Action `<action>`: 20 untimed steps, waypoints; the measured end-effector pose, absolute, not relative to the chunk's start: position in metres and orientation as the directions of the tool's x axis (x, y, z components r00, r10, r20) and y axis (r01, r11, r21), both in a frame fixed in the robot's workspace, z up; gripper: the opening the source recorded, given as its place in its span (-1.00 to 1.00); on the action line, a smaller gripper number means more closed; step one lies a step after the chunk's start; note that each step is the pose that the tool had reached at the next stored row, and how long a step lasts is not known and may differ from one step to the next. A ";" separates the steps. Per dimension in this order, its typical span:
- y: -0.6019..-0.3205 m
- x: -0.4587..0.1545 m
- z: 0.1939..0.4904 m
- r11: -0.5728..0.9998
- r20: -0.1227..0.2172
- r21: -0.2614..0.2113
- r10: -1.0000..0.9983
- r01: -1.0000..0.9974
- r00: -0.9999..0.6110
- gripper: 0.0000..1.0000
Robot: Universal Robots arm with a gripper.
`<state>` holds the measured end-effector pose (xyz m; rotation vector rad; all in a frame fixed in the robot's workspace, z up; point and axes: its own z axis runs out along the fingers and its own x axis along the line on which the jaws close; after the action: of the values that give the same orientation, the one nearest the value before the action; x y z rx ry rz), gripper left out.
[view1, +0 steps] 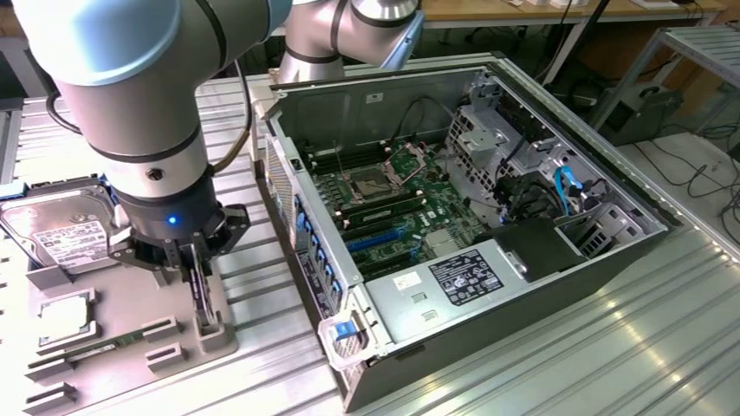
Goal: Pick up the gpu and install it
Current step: 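Pick up the gpu and move the gpu toward the slot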
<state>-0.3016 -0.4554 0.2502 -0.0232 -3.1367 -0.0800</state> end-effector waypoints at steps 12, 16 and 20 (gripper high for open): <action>-0.455 -0.302 0.255 0.999 0.004 0.051 0.015 0.015 -1.000 -0.46; -0.455 -0.302 0.256 0.999 0.004 0.051 0.015 0.015 -1.000 -0.46; -0.455 -0.302 0.258 0.999 0.004 0.051 0.015 0.015 -1.000 -0.46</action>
<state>-0.3017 -0.4554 0.2581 -0.0232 -3.1368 -0.0800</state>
